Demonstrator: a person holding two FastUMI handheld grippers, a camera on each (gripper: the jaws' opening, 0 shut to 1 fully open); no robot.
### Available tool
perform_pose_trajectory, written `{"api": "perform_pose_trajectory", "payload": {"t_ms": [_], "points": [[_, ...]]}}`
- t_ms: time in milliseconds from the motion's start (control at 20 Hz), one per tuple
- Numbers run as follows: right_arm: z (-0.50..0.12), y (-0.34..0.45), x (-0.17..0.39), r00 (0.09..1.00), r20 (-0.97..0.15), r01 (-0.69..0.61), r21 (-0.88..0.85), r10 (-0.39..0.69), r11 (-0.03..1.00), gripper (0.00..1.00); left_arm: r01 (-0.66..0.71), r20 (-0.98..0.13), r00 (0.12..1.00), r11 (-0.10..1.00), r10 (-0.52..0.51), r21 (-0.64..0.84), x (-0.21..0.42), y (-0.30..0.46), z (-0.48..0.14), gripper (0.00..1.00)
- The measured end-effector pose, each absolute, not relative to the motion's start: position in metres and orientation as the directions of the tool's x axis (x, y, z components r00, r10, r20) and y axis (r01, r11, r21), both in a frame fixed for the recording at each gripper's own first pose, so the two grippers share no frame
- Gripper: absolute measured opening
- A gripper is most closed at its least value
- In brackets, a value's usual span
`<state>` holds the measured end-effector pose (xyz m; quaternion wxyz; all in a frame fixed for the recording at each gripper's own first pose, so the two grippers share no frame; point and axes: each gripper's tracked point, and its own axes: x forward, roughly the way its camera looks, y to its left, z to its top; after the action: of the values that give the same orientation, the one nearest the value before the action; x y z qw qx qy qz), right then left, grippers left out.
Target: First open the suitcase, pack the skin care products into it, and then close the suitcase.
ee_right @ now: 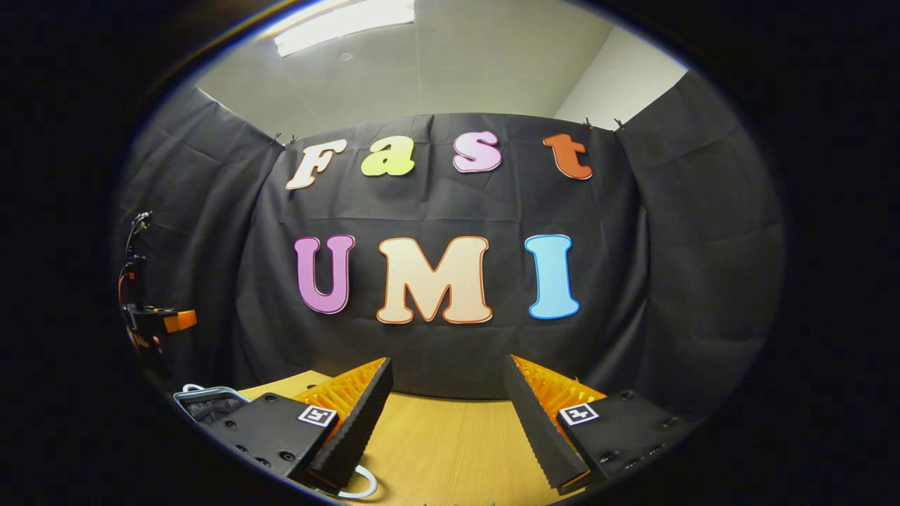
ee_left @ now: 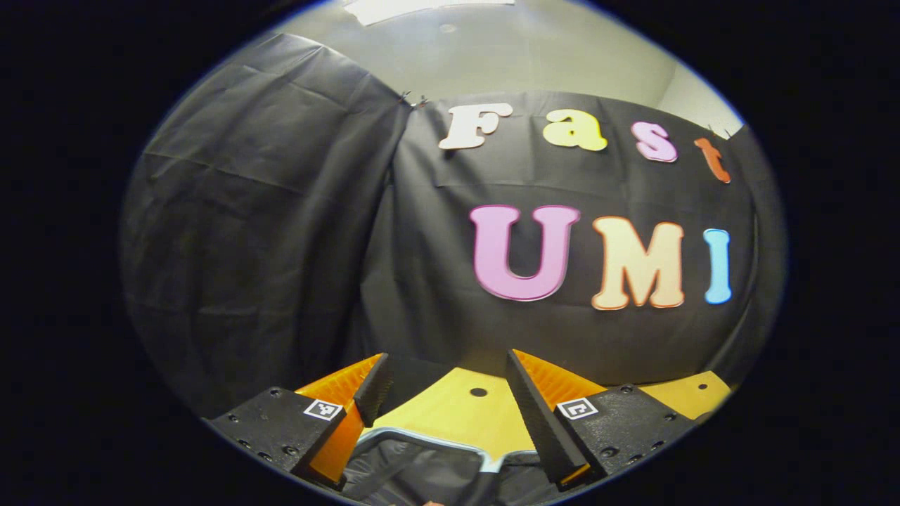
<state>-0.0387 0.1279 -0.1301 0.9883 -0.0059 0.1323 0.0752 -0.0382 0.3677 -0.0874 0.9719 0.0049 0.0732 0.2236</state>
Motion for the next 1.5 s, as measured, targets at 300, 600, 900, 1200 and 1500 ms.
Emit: {"api": "perform_pose_trajectory", "payload": {"t_ms": [300,600,900,1200,1500], "points": [[-0.126,0.098,-0.046,0.95,-0.264,-0.173,0.009,0.169,0.985,0.99,-0.322,-0.121,0.937,0.944,0.329,0.069,-0.029,0.258,-0.084,0.94],[-0.132,0.074,-0.052,0.945,-0.28,-0.173,0.021,0.172,0.985,0.98,-0.221,-0.16,0.961,0.974,0.226,0.044,-0.024,0.171,-0.103,0.94],[-0.134,0.058,-0.059,0.937,-0.286,-0.203,0.028,0.202,0.979,0.99,-0.098,-0.233,0.966,0.993,0.109,0.058,-0.04,0.092,-0.134,0.94],[-0.142,0.033,-0.071,0.924,-0.315,-0.217,0.026,0.214,0.976,0.99,-0.002,-0.321,0.947,1.0,0.012,0.03,-0.058,0.018,-0.179,0.95],[-0.151,0.006,-0.084,0.915,-0.347,-0.227,-0.017,0.207,0.974,0.99,0.065,-0.419,0.906,0.998,-0.065,-0.015,-0.074,-0.034,-0.233,0.95]]}}
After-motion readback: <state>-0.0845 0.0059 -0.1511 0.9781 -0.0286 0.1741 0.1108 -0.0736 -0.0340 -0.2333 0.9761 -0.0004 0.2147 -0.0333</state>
